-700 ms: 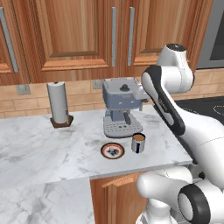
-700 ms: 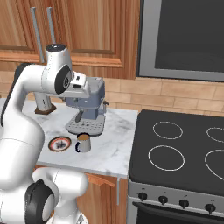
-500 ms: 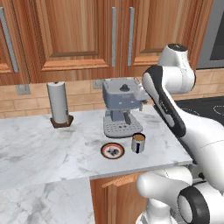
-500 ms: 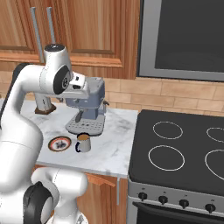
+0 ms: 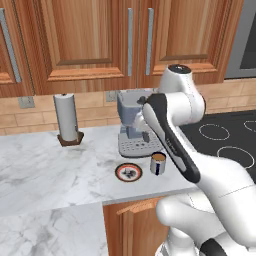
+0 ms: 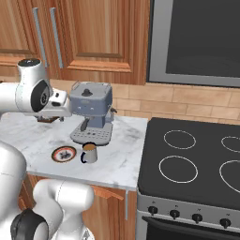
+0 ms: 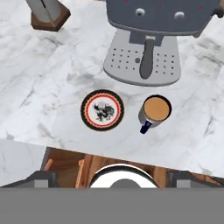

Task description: Take a sugar cube from the saucer and place it inside the coffee. Then, grab milk from the fridge and place it next to the coffee on the counter to sweeten the coffee.

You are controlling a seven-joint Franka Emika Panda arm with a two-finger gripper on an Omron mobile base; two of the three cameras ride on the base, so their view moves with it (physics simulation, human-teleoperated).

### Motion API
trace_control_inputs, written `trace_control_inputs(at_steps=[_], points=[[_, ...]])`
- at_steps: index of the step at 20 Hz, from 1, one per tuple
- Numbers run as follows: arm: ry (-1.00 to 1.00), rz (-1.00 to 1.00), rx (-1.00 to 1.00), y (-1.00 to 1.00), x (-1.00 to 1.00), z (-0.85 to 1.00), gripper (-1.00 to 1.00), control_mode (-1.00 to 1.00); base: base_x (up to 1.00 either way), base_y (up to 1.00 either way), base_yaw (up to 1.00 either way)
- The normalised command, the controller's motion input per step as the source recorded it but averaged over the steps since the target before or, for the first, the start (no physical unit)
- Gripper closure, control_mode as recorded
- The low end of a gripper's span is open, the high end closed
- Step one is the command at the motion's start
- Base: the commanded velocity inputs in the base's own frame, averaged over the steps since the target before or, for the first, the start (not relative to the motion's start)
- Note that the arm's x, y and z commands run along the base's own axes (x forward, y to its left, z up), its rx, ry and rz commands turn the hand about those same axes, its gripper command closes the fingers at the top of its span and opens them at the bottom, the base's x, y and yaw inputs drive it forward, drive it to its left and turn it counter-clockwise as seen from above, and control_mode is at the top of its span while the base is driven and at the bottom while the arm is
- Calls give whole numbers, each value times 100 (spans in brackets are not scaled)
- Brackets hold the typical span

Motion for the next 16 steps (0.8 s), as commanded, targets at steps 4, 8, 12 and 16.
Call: trace_control_inputs(at_steps=[4,8,12,16], points=[[17,0,0,74,-7,-75,-100,-100,0,0,0],[25,-13,0,41,0,-96,-100,-100,0,0,0],[22,-17,0,4,0,-100,-100,-100,0,0,0],[13,-16,-4,0,13,-95,-100,-100,0,0,0]])
